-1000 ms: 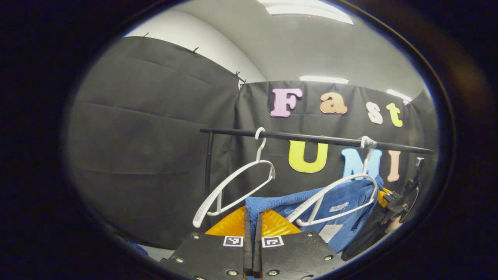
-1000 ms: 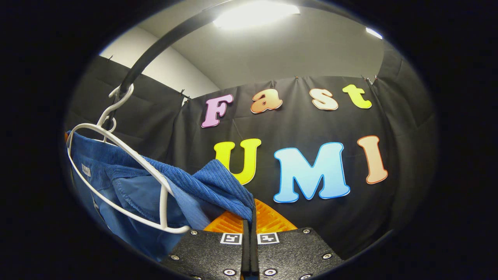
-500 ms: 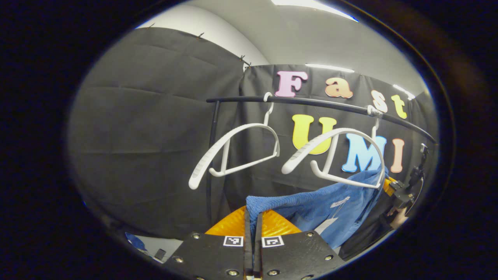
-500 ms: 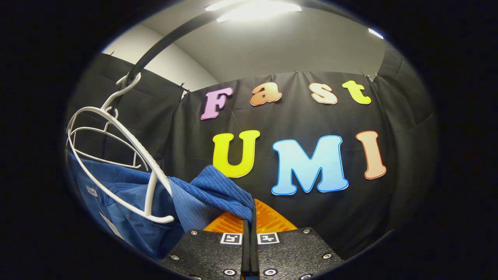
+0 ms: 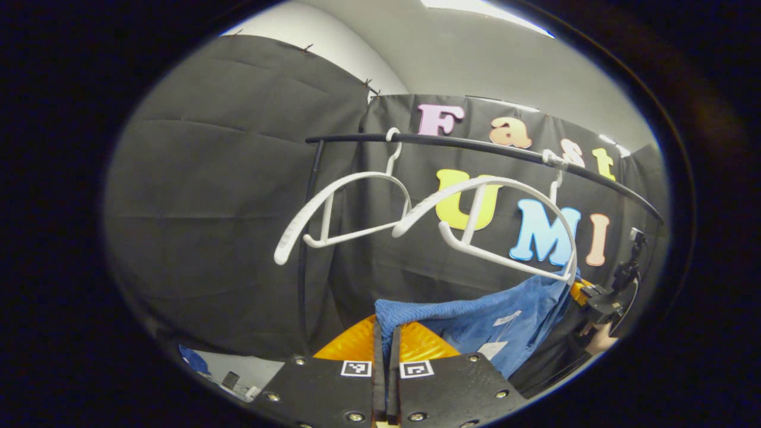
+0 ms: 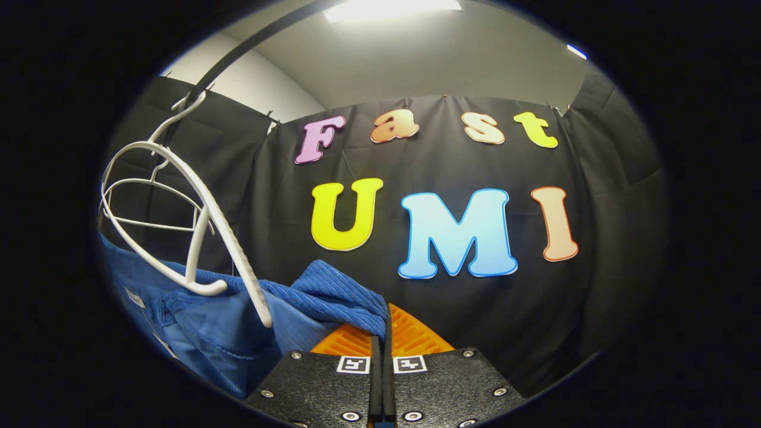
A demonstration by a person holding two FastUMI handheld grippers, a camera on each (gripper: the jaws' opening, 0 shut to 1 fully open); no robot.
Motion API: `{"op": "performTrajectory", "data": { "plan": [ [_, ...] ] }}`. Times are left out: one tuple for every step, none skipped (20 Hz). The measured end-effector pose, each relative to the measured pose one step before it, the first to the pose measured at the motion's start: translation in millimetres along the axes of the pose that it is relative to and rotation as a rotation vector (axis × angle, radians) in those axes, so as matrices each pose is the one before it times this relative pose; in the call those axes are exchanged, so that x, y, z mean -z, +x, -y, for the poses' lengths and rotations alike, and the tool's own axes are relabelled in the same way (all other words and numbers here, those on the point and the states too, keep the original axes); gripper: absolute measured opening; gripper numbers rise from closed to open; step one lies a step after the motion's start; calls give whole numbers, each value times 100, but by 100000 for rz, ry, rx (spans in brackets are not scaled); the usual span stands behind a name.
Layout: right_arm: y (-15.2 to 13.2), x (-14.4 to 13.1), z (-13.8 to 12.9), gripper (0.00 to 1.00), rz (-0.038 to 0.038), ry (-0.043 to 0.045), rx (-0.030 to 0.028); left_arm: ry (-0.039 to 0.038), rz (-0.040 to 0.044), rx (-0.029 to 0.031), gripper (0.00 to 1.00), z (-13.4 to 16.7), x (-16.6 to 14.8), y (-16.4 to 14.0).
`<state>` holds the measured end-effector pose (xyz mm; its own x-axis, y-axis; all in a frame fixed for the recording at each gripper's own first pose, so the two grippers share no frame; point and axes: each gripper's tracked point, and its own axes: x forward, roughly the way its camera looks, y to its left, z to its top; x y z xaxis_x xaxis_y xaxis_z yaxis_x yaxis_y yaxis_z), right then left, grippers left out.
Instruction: Grasp the clothes on the hanger with both hands and then place them into the laundry hamper below.
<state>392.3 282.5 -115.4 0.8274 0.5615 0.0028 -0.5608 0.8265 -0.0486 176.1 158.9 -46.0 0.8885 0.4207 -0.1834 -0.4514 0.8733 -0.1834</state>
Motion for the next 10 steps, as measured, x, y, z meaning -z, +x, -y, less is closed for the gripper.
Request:
{"op": "performTrajectory", "data": {
  "plan": [
    [-238, 560, 306, 0, -1556, 698, 387, 120, -662, 339, 2, 284, 149, 0],
    [-366, 486, 250, 0, -1510, 180, 196, 380, -652, 280, 2, 234, 344, -110],
    [-317, 526, 260, 0, -1002, -238, 377, 539, -540, 142, 9, 123, 209, -315],
    [-417, 225, 225, 0, -580, -253, 97, 690, -378, 77, 8, 261, 275, -469],
    [-464, 212, 177, 0, -363, 47, -16, 586, -331, -32, 2, 133, 226, -223],
    [-504, 26, 226, 0, -79, 197, 88, 295, -276, 60, 2, 63, 223, -122],
    [-497, 71, 248, 0, -122, 208, 147, -147, -30, 311, 2, 116, 78, -246],
    [-517, -89, 259, 0, -260, 372, -19, -277, 144, 112, 2, 118, -84, -364],
    [-497, -48, 224, 0, -198, 526, 8, -377, 57, 95, 2, 54, -228, -286],
    [-538, -126, 132, 0, -132, 599, -180, -342, 135, -95, 2, -142, -172, -460]
  ]
}}
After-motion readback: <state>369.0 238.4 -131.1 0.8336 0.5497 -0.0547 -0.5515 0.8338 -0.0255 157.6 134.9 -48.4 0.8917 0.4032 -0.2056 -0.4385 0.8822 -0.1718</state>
